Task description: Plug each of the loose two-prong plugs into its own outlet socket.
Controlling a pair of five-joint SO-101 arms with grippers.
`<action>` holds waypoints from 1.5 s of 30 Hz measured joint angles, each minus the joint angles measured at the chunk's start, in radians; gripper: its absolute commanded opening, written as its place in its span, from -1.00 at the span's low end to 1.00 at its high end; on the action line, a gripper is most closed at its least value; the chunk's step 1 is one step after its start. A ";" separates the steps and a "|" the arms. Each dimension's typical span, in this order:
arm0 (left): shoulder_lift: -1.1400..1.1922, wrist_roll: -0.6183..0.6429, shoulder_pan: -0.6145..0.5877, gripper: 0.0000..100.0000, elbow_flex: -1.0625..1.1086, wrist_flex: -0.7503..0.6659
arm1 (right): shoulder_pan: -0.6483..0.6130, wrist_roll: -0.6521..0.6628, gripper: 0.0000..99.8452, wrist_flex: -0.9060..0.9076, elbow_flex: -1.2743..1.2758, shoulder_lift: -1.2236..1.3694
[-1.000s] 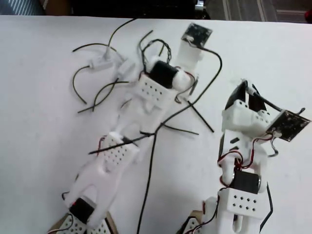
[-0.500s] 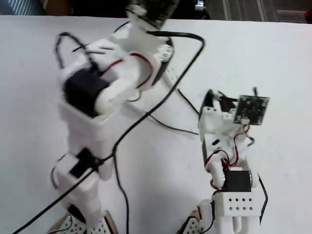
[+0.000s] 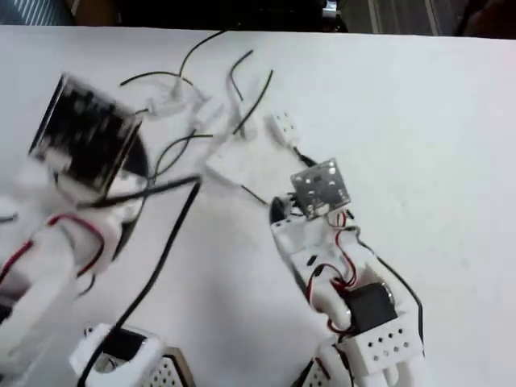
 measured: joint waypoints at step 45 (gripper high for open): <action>-1.046 0.031 -0.275 -0.95 1.780 -0.697 | -0.104 0.143 -0.61 0.471 -0.457 0.689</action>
